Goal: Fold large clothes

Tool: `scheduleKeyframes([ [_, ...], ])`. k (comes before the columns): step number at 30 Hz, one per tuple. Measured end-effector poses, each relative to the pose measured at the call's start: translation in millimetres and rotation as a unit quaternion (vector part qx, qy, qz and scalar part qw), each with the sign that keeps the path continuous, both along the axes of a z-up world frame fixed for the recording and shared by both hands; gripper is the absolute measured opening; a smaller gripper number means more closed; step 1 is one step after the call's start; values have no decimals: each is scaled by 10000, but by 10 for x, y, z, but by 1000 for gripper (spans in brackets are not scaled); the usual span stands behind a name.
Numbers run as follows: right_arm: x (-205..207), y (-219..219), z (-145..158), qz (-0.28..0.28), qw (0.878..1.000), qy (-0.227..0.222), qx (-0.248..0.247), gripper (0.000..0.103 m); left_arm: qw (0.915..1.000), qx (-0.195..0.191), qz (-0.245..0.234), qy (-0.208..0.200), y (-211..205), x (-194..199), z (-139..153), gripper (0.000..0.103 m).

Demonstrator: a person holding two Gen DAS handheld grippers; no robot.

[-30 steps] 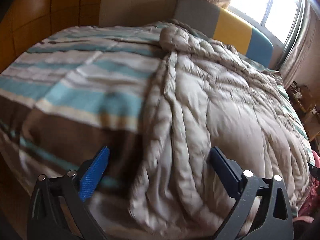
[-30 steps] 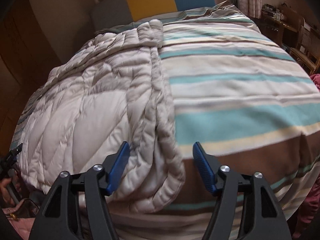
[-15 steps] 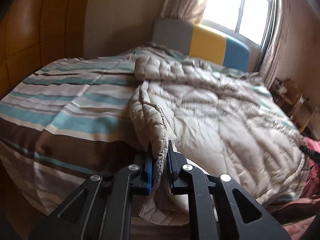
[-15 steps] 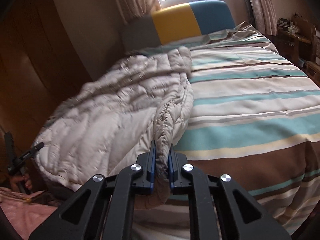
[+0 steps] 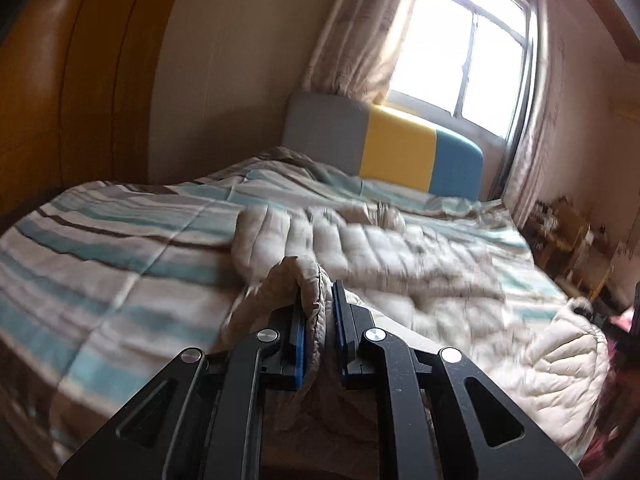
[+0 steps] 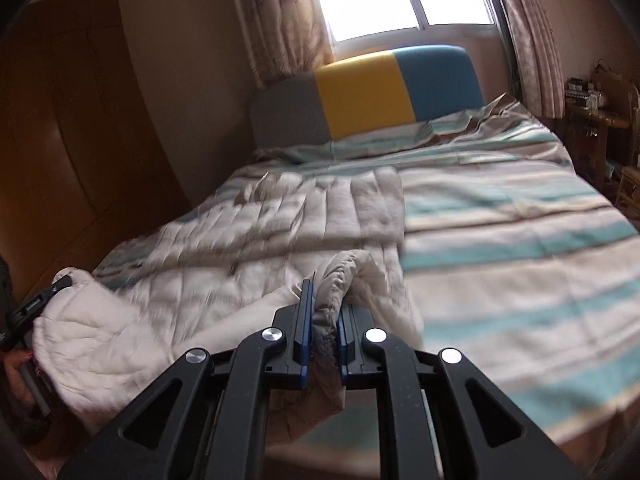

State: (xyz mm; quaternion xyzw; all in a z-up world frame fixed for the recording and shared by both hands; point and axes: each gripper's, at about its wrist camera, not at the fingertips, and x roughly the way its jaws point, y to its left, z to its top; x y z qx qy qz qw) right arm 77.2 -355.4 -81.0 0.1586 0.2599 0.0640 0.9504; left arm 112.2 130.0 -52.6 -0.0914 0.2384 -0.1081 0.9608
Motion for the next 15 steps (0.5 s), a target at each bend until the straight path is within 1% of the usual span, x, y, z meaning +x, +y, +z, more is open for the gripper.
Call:
scheduleKeyframes([
  [1,88,-28,16,-45,10000,0,23,9,9999,-101,67,39,15,177,40,12],
  [3,312,-100,41,-131,9999,25,110,9,9997,-199,121,94,30,399,68,12],
  [6,679,-210,41,-225,9993,80,289,10,9991,-251,201,280,22,820,68,12],
  [10,1139,-319,-32,-300,9985,253,393,11,9983,-74,240,530,-37,1285,15,12],
  [12,1372,-373,-108,-388,9973,375,499,11,9973,-8,284,679,-65,1529,-59,12],
  [15,1605,-436,-230,-464,9951,521,702,18,9954,70,393,867,-96,1780,-170,13],
])
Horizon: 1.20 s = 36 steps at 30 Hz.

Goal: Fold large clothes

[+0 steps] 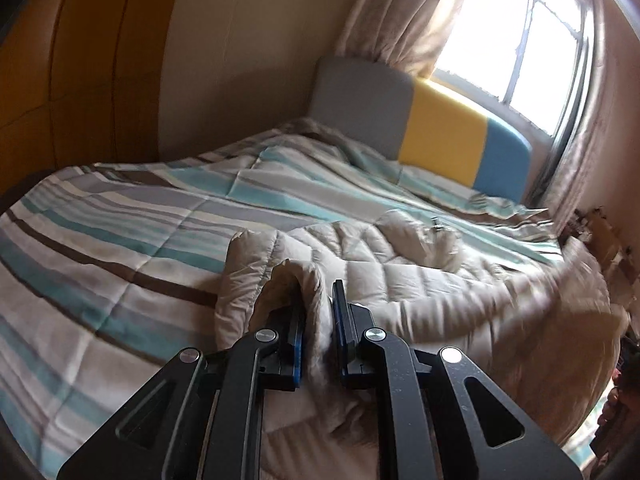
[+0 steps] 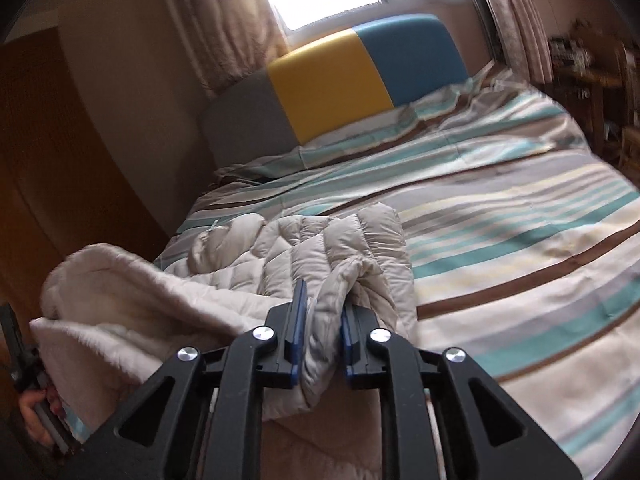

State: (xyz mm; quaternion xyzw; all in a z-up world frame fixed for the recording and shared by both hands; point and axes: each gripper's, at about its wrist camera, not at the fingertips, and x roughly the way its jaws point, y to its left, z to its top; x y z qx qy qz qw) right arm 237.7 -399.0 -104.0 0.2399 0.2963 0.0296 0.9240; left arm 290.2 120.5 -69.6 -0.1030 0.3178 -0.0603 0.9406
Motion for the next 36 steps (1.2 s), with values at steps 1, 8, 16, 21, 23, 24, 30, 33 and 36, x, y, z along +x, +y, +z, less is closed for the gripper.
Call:
scheduleKeyframes([
  [1,78,-26,-49,-47,10000,45,35,23,9999,5,25,97,1,84,-52,16],
  [8,141,-212,-97,-375,9984,-290,306,78,9990,-271,329,124,199,255,-177,79],
  [16,-410,-416,-234,-563,9976,-278,276,96,9950,-529,808,-242,652,-215,-253,100],
  [21,-421,-259,-643,50,9966,388,721,95,9969,-554,404,381,560,-300,-689,100],
  [23,-340,-183,-758,154,9936,555,969,83,9954,-767,249,521,501,-262,-790,98],
  [24,-303,-129,-797,78,9928,656,997,79,9947,-793,212,618,465,-237,-823,93],
  [30,-455,-4,-744,179,9951,603,768,42,9960,-230,-261,824,162,-307,-798,40],
  [33,-631,52,-679,304,9967,554,518,37,9956,-91,-494,796,129,-549,-755,36],
  [36,-871,65,-639,410,9967,565,408,37,9951,-111,-577,801,160,-809,-745,36],
])
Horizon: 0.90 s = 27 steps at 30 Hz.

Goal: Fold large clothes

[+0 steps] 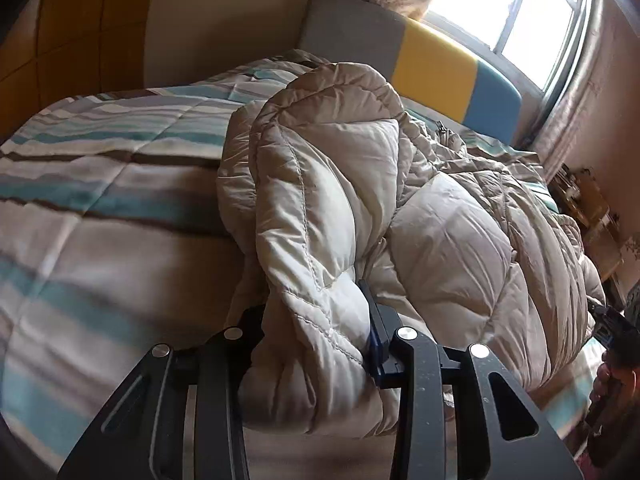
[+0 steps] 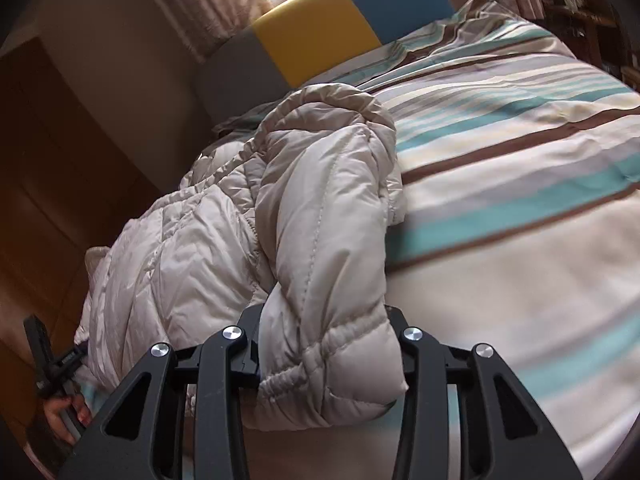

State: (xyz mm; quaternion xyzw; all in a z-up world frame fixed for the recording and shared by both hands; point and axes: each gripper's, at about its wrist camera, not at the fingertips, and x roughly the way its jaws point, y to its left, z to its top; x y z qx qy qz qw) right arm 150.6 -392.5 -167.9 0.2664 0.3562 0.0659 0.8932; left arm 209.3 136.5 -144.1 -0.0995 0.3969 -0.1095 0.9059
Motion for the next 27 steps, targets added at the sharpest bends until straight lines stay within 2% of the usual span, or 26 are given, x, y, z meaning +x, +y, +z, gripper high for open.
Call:
scheduleKeyframes([
  [4,-361,-10,1,140,9998,56,94,37,9996,-250,-75,70,92,-395,-11,36],
  [12,-1055,43,108,495,9986,91,-160,38,9987,-430,-261,90,186,-1004,-3,37],
  [13,-1084,47,109,529,9984,102,-176,42,9987,-429,-256,58,212,-1062,-1,43],
  [14,-1108,37,113,547,9981,115,-240,49,9989,-400,-241,59,235,-1074,2,56],
  [15,-1091,31,119,520,9981,125,-311,53,9992,-344,-204,84,260,-1075,9,64],
  [16,-1077,-13,145,464,9981,108,-384,60,9996,-242,-124,114,302,-1074,47,77],
  [18,-1085,-113,229,310,9987,-15,-407,64,9998,-203,-75,2,367,-1065,148,78],
  [20,-1055,-241,347,95,9990,-212,-390,74,9996,-248,37,-150,471,-1057,255,80],
  [22,-973,-306,428,28,9987,-297,-408,75,9989,-390,69,-267,553,-986,343,86],
  [27,-479,-321,462,262,9986,-182,-427,76,9984,-523,-63,-216,501,-613,401,86],
])
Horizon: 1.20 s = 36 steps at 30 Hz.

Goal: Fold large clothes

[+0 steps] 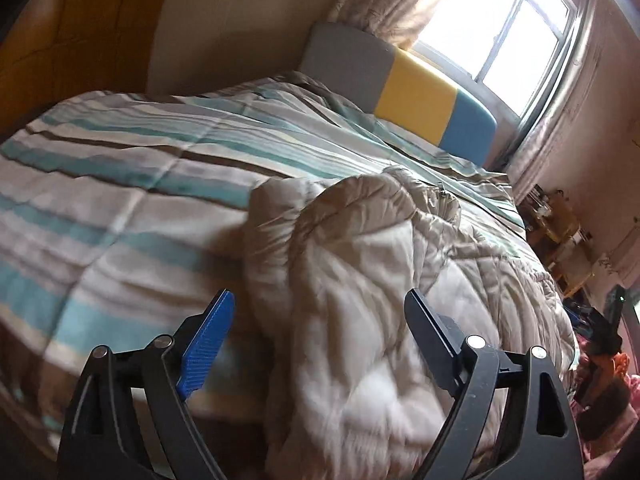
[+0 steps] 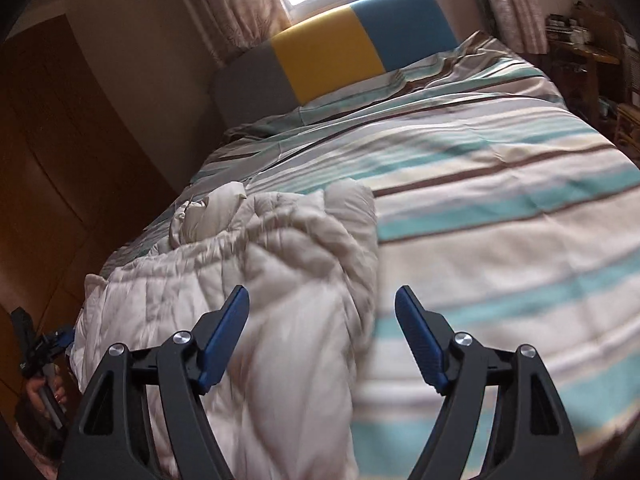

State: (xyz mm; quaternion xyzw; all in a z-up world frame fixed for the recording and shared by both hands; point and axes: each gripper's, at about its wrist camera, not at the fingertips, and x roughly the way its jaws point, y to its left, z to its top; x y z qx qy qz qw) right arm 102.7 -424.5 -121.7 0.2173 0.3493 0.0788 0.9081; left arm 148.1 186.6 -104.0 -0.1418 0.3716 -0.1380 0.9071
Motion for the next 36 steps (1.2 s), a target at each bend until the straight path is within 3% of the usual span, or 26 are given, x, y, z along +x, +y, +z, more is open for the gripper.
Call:
scheduleKeyframes([
  [3,304,146,-126,176,9983,518,-213,76,9994,51,-195,285,-164,269,-90,86],
  [6,346,242,-194,242,9974,597,-314,70,9976,180,-404,531,-301,434,-184,86],
  [8,361,297,-218,329,9972,543,-392,51,9965,223,-460,666,-381,493,-242,85],
  [9,353,332,-228,308,9970,492,-504,47,9961,277,-458,697,-413,489,-268,81],
  [11,288,377,-241,297,9970,328,-631,32,9955,516,-478,636,-489,473,-276,58],
  [14,221,379,-213,197,9982,150,-539,20,9962,611,-499,364,-501,382,-186,32],
  [17,170,388,-111,113,9981,-26,-598,17,9970,646,-409,75,-460,298,1,22],
  [23,205,348,290,-161,9965,-553,-605,16,9957,548,-165,-734,-463,248,462,19],
  [27,462,391,516,-318,9932,-770,-808,16,9919,575,132,-1124,-531,467,660,19],
  [31,832,477,625,-487,9899,-806,-1062,16,9899,594,486,-1194,-627,819,706,19],
  [36,1382,603,535,-579,9848,-648,-1506,16,9857,945,935,-1037,-784,1290,565,19],
])
